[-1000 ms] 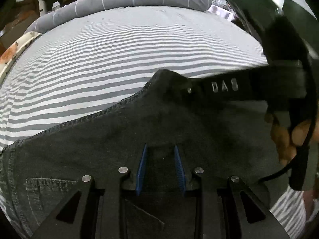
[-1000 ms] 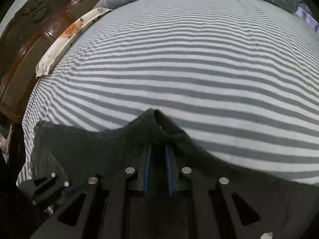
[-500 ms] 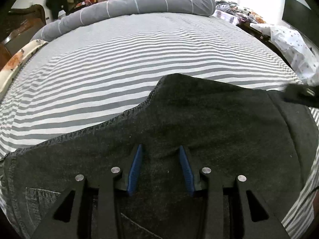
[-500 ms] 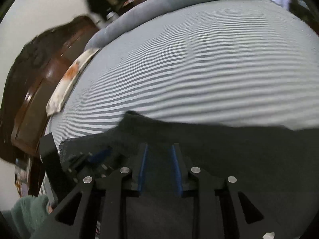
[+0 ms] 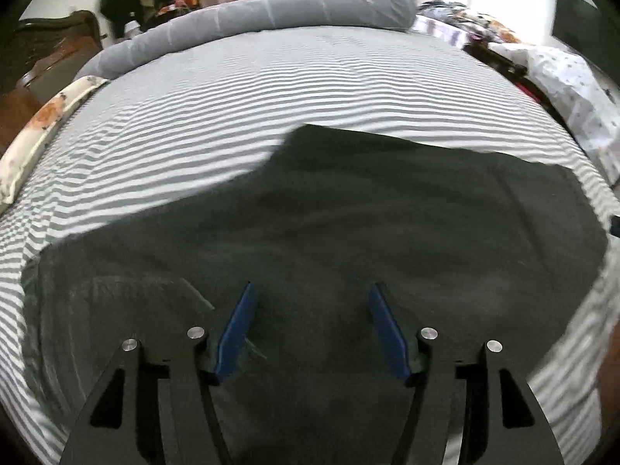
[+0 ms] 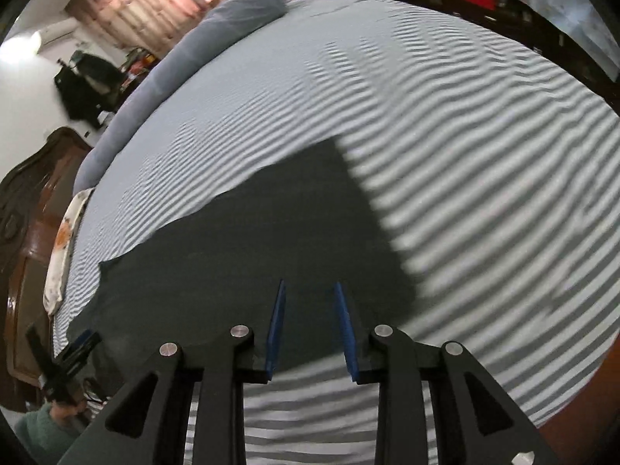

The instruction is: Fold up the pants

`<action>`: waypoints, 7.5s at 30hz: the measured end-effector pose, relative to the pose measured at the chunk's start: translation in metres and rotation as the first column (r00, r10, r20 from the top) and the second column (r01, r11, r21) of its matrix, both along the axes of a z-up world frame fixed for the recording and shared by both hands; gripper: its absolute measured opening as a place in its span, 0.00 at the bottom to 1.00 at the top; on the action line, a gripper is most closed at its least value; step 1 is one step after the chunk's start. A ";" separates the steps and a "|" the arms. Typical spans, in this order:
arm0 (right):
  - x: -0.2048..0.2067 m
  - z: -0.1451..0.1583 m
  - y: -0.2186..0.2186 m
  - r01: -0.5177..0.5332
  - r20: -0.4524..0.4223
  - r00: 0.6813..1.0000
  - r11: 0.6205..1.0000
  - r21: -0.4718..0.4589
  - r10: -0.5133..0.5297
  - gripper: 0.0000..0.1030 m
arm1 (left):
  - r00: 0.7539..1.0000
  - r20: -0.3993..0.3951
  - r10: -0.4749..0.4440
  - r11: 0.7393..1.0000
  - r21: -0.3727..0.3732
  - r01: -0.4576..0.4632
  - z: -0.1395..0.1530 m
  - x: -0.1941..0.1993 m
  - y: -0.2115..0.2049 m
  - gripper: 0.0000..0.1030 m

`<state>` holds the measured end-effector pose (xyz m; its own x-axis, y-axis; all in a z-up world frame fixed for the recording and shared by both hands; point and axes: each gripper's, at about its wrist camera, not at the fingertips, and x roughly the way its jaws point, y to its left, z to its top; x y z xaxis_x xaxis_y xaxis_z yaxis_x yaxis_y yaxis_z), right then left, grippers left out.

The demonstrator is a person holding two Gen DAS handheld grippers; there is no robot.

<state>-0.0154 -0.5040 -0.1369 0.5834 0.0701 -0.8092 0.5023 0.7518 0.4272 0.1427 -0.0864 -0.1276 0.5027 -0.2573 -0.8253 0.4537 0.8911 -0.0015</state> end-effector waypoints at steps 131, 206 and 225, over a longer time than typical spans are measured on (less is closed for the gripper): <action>0.036 -0.053 0.221 -0.072 0.041 0.997 0.947 0.314 0.063 0.14 | 0.858 -0.513 0.025 0.918 -0.327 -0.222 -0.018 0.036 0.073 0.04; 0.082 0.005 0.270 -0.327 -0.170 0.940 0.926 -0.188 0.297 0.36 | 0.995 -0.083 -0.046 0.998 -0.037 0.043 -0.003 -0.024 0.031 0.17; 0.029 0.006 0.289 -0.347 -0.056 0.937 0.936 -0.056 0.344 0.37 | 0.988 -0.156 -0.001 0.976 -0.217 -0.033 0.011 -0.023 0.068 0.17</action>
<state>0.0131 -0.2145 -0.1309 0.4959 0.2084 -0.8430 0.2238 0.9073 0.3560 0.1197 -0.0184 -0.1162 0.3791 -0.4331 -0.8178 0.4187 0.8684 -0.2658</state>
